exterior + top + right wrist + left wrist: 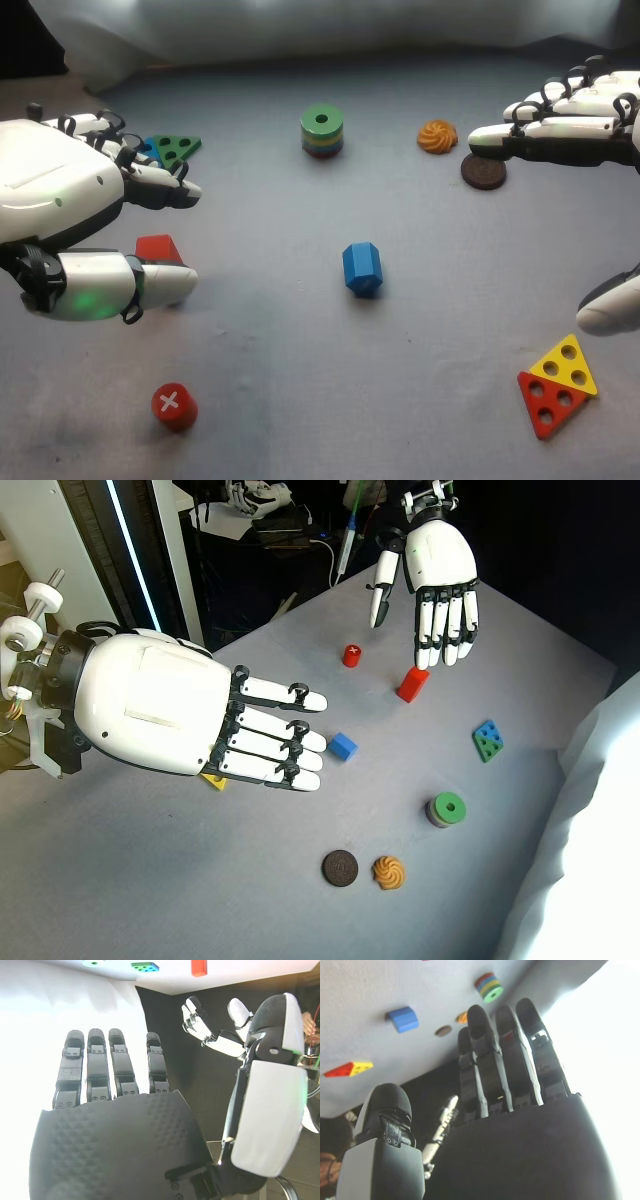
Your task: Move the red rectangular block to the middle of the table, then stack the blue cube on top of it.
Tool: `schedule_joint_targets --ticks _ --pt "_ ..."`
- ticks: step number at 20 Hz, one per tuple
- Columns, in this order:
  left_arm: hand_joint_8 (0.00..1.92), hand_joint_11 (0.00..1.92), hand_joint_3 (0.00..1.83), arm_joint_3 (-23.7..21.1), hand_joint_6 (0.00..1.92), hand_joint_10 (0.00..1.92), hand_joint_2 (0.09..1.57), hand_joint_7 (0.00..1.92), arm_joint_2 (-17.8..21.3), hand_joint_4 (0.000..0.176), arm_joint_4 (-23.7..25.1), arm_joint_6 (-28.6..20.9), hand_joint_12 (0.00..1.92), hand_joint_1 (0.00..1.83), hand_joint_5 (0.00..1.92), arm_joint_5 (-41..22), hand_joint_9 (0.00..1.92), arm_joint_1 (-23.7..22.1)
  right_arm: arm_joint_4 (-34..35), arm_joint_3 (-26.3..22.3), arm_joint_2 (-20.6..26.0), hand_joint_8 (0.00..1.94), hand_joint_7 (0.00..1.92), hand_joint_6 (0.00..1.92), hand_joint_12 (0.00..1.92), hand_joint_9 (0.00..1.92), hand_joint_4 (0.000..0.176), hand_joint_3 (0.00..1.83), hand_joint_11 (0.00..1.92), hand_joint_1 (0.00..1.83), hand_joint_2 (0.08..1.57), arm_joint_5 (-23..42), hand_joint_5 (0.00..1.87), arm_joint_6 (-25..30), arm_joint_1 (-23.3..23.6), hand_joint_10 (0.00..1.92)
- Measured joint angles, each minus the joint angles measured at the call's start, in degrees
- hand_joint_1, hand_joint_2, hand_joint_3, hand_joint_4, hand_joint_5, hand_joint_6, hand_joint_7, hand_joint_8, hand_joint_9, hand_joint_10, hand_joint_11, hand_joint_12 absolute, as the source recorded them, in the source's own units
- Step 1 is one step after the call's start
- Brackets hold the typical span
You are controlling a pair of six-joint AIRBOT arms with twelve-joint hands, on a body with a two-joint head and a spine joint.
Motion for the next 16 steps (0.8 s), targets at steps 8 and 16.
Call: schedule_joint_targets --ticks 8,16 --pt "0.00 0.00 0.00 0.00 0.00 0.00 1.31 0.25 0.00 0.000 -2.27 1.46 0.37 0.00 0.27 0.22 0.18 -0.50 0.02 0.02 -0.20 0.00 0.21 0.00 0.42 0.16 0.000 0.00 0.00 0.21 1.26 0.00 0.21 -0.17 -0.02 0.01" --pt "0.00 0.00 0.00 1.11 0.00 0.00 1.19 0.18 -2.62 0.000 -11.96 8.41 0.28 0.00 0.24 1.14 0.12 -0.94 0.02 0.00 -0.35 0.01 0.22 0.00 0.45 0.18 0.000 0.00 0.00 0.23 1.26 0.00 0.23 -0.33 -0.02 0.01"
